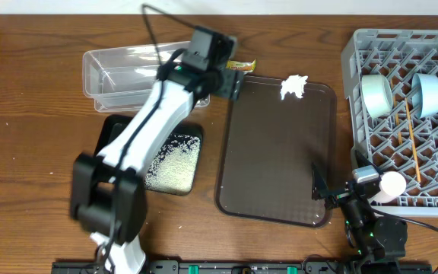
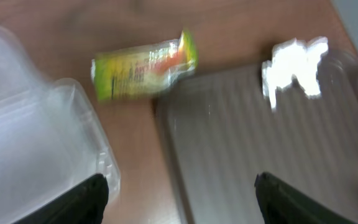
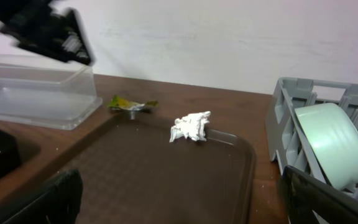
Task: Sort waste into correct bins and load items into the dishwasher rack
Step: 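Reach the left gripper to the yellow-green snack wrapper and grasp it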
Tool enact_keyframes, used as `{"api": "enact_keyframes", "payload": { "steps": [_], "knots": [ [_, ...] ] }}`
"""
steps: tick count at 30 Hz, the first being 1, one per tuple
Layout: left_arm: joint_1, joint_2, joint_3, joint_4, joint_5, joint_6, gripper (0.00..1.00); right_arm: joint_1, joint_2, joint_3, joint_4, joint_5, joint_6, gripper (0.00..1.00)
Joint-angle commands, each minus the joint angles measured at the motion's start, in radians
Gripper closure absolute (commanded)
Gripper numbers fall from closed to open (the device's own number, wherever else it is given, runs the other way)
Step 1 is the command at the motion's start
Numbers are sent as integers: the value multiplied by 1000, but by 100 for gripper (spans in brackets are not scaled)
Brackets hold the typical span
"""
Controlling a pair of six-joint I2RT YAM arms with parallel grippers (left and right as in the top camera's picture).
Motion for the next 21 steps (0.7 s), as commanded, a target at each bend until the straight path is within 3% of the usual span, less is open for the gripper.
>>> {"api": "enact_keyframes", "payload": {
  "steps": [1, 10, 14, 21],
  "knots": [
    [-8, 90, 38, 101, -17, 70, 22, -7, -7, -5, 0, -8, 14, 1],
    [-39, 264, 38, 384, -13, 177, 22, -7, -7, -5, 0, -8, 13, 1],
    [-50, 316, 38, 486, -13, 191, 26, -7, -7, -5, 0, -8, 14, 1],
    [-54, 385, 38, 554, -14, 191, 29, -7, -7, -5, 0, -8, 13, 1]
  ]
}}
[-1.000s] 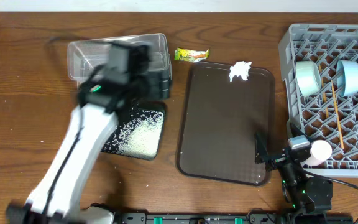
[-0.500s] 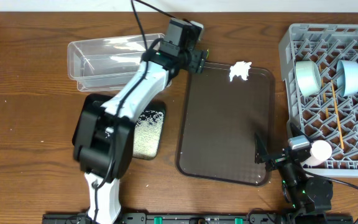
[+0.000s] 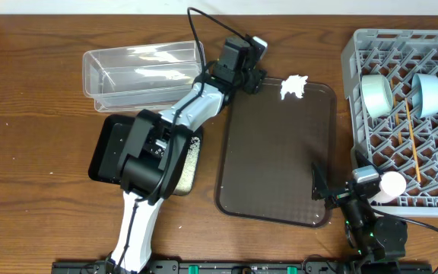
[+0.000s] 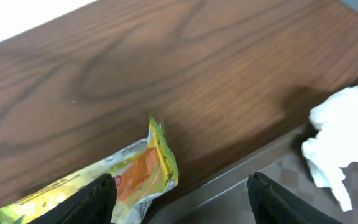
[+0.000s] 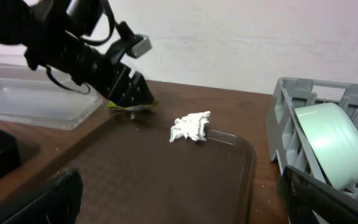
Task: Sort waste into correct bins and load items into the dishwasher rack
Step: 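Reach the left gripper to the yellow-green snack wrapper and grasp it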
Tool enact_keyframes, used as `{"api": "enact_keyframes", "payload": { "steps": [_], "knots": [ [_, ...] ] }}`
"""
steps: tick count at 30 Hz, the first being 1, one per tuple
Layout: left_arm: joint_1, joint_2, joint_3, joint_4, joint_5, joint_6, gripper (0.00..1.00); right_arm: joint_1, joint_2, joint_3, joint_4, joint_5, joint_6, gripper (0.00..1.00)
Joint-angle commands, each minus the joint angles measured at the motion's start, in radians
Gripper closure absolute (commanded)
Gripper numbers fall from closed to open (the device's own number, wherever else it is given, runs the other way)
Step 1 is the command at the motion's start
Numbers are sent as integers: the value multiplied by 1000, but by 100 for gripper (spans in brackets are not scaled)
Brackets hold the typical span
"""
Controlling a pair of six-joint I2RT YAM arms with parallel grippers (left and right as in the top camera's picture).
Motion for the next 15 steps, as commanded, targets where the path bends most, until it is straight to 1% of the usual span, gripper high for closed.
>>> {"api": "enact_keyframes", "payload": {
  "steps": [1, 7, 9, 11, 15],
  "knots": [
    [2, 47, 15, 21, -10, 21, 30, -7, -7, -4, 0, -8, 13, 1],
    [5, 70, 15, 55, -37, 39, 40, -7, -7, -5, 0, -8, 13, 1],
    [5, 71, 15, 55, -40, 39, 48, -7, -7, -5, 0, -8, 13, 1],
    [5, 73, 15, 56, -41, 39, 51, -7, -7, -5, 0, -8, 13, 1],
    [5, 75, 15, 77, -84, 39, 72, -7, -7, -5, 0, -8, 13, 1]
  ]
}}
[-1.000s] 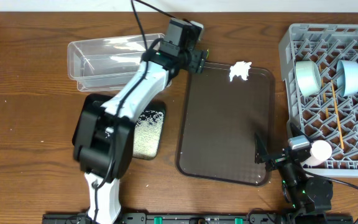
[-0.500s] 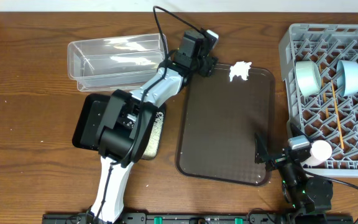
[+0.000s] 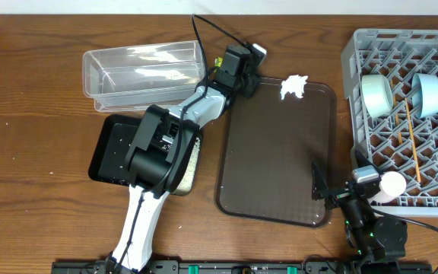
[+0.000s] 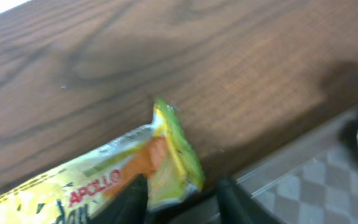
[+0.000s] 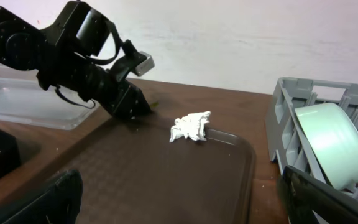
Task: Sort waste into correct bins and load items into the dishwasher rack
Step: 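Reach the left gripper to the yellow-green snack wrapper and grasp it, then carry the wrapper with the left gripper into the clear plastic bin and release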
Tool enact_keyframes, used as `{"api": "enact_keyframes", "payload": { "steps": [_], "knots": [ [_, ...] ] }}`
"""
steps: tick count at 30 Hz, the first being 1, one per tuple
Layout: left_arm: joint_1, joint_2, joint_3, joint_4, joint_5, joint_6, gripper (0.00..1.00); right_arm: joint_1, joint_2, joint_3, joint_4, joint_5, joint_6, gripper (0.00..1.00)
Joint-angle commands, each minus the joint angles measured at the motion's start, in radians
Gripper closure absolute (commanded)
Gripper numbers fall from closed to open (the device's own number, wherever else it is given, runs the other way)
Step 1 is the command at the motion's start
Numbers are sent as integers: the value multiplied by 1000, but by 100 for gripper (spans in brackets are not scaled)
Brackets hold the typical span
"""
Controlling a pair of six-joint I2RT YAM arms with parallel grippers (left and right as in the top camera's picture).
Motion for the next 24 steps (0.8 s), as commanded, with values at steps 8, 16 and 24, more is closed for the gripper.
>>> {"api": "enact_keyframes", "payload": {
  "steps": [8, 16, 24],
  "knots": [
    [5, -34, 15, 18, -40, -71, 94, -7, -7, -5, 0, -8, 14, 1],
    [5, -238, 15, -124, -39, -94, 94, -7, -7, -5, 0, -8, 14, 1],
    [13, -423, 15, -381, -64, -34, 94, -7, -7, -5, 0, -8, 14, 1]
  ]
}}
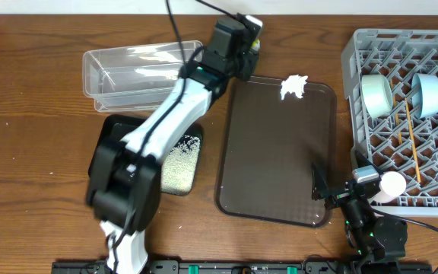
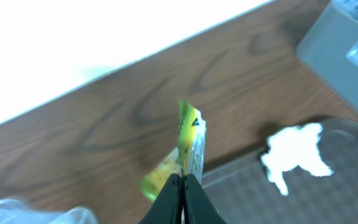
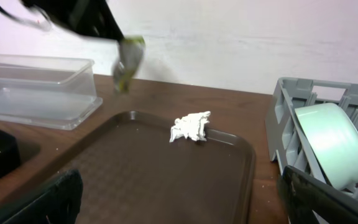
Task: Sort waste into correct bins and load items into the dishwasher rack
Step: 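Carry the wrapper with the left gripper into the clear plastic bin and release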
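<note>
My left gripper (image 2: 183,184) is shut on a yellow-green snack wrapper (image 2: 188,146), held in the air above the tray's far left corner; the wrapper (image 3: 128,62) also shows hanging in the right wrist view. A crumpled white napkin (image 1: 293,86) lies on the brown tray (image 1: 276,183) at its far edge. The clear plastic bin (image 1: 143,74) stands at the back left, the black bin (image 1: 120,148) with white grains in front of it. My right gripper (image 3: 179,205) is open, low at the tray's near right corner. The grey dishwasher rack (image 1: 405,122) holds cups and chopsticks.
The rack fills the right side of the table, with two pale green cups (image 1: 376,93) and a wooden chopstick (image 1: 413,141) in it. A white round item (image 1: 391,184) sits at the rack's near edge by my right arm.
My left gripper was down on the table with its fingers around the wrapper's end. Now it is shut on the wrapper and holds it lifted off the table. The right arm has not moved.
My left gripper was open above the clear bin's right end with the wrapper on the table ahead. Then it was low by the wrapper, then around its end. Now the wrapper hangs from the shut gripper in the air.
</note>
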Tool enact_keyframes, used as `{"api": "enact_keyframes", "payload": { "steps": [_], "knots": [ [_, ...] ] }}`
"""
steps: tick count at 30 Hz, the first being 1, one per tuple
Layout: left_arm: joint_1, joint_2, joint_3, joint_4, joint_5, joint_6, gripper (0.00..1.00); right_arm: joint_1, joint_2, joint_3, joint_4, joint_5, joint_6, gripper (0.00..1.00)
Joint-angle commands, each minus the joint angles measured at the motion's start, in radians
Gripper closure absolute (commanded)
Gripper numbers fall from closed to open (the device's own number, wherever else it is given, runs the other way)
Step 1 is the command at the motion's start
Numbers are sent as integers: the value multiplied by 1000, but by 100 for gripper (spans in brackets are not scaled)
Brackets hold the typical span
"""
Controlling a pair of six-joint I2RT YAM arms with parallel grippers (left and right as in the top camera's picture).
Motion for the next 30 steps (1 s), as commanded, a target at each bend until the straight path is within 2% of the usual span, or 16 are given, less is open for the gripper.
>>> {"api": "enact_keyframes", "payload": {
  "steps": [1, 7, 13, 16, 18, 19, 20, 21, 23, 26, 30],
  "knots": [
    [14, -43, 11, -78, -60, 24, 94, -7, -7, -5, 0, -8, 13, 1],
    [24, -56, 11, -179, -367, 40, 94, -7, -7, -5, 0, -8, 13, 1],
    [29, -56, 10, -217, -512, 51, 94, -7, -7, -5, 0, -8, 13, 1],
    [35, -56, 9, -231, -512, 51, 93, -7, -7, -5, 0, -8, 13, 1],
    [42, -56, 5, -225, -512, 62, 83, -7, -7, -5, 0, -8, 13, 1],
    [45, -56, 3, -217, -512, 72, 65, -7, -7, -5, 0, -8, 13, 1],
    [49, -56, 2, -206, -511, 78, 60, -7, -7, -5, 0, -8, 13, 1],
    [51, -56, 2, -198, -501, 78, 58, -7, -7, -5, 0, -8, 13, 1],
    [51, -56, 2, -188, -452, 78, 44, -7, -7, -5, 0, -8, 13, 1],
    [39, -56, 2, -185, -288, 77, 41, -7, -7, -5, 0, -8, 13, 1],
    [11, -49, 0, -178, 57, 78, 41, -7, -7, -5, 0, -8, 13, 1]
  ]
}}
